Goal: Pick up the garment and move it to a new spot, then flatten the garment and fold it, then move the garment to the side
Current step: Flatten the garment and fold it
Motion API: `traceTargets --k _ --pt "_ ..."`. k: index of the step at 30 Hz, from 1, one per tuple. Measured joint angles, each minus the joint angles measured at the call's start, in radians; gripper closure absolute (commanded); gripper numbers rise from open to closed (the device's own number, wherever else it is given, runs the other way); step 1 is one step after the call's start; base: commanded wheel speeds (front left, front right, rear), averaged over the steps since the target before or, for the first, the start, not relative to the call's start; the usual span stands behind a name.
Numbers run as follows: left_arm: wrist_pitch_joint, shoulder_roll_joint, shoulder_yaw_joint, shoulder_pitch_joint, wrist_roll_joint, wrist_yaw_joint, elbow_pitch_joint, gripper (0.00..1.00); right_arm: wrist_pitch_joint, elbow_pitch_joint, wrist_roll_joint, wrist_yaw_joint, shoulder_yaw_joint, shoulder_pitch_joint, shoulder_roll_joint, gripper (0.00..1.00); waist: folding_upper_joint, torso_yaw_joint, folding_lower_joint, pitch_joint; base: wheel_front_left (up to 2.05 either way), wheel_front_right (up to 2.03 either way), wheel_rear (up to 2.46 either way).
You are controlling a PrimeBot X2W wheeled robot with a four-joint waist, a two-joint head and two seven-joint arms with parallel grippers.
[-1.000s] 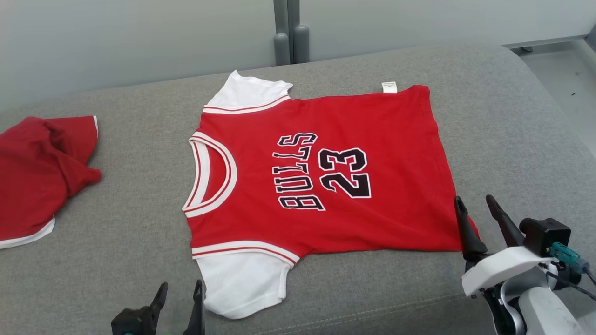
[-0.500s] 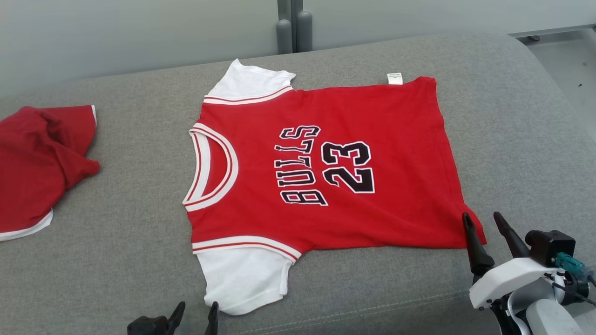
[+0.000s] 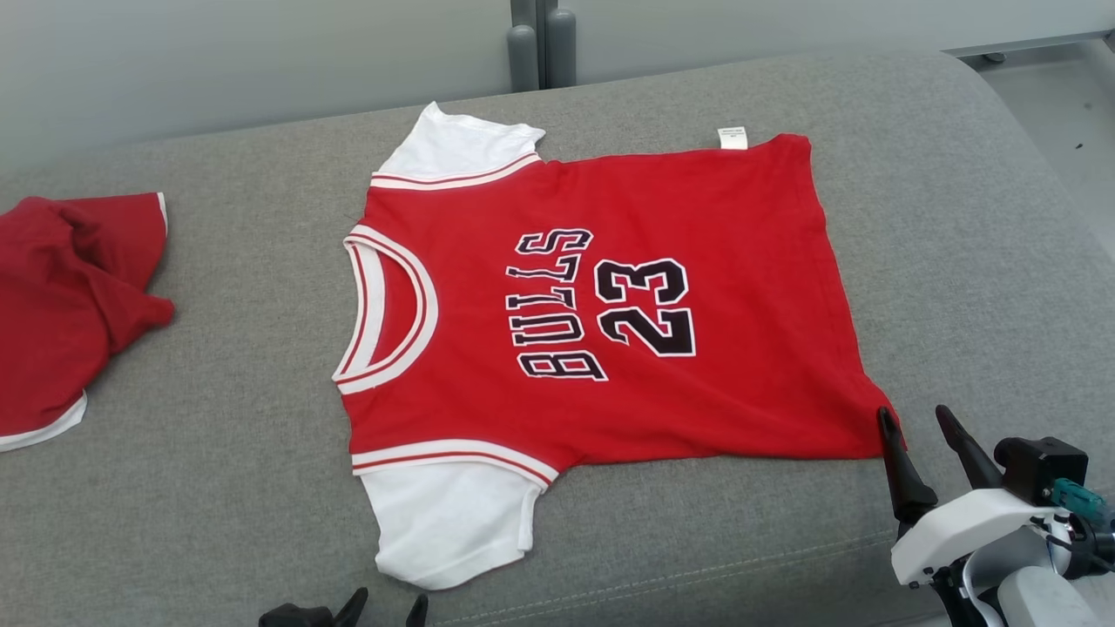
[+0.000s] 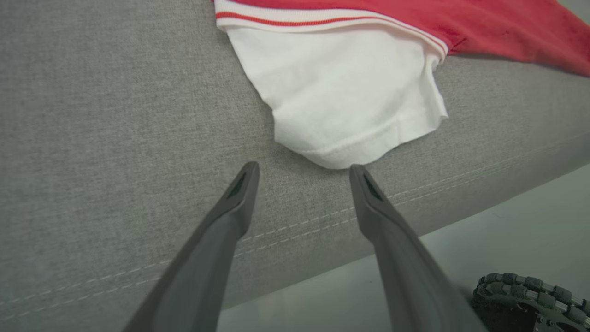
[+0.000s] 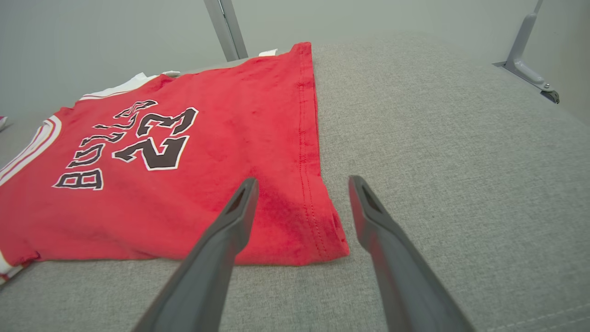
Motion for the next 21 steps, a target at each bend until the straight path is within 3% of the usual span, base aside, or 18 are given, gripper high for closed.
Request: traceTargets --k 17,18,19,20,21 --pt "-0.028 -0.007 -0.018 -0.069 0.006 -0.039 0.082 0.00 0.000 0.007 0.008 0.002 0.002 -0.001 -0.005 0.00 0.0000 -0.026 0.0000 0.005 0.00 0.00 0.00" --pt "-0.030 -0.007 -0.018 -0.072 0.006 -0.040 0.085 0.16 0.000 0.008 0.008 0.002 0.002 -0.002 -0.006 0.00 0.0000 -0.027 0.0000 0.005 0.00 0.00 0.00" --pt "-0.035 -0.008 -0.020 -0.074 0.006 -0.043 0.088 0.44 0.000 0.009 0.008 0.002 0.002 -0.002 -0.007 0.00 0.0000 -0.028 0.0000 0.006 0.00 0.00 0.00" --pt "-0.035 -0.008 -0.022 -0.077 0.008 -0.044 0.090 0.56 0.000 0.010 0.008 0.002 0.002 -0.002 -0.007 0.00 0.0000 -0.030 0.0000 0.007 0.00 0.00 0.00" --pt "-0.040 -0.008 -0.025 -0.080 0.009 -0.044 0.092 0.56 0.000 0.012 0.008 0.002 0.002 -0.002 -0.007 0.00 0.0000 -0.030 0.0000 0.007 0.00 0.00 0.00"
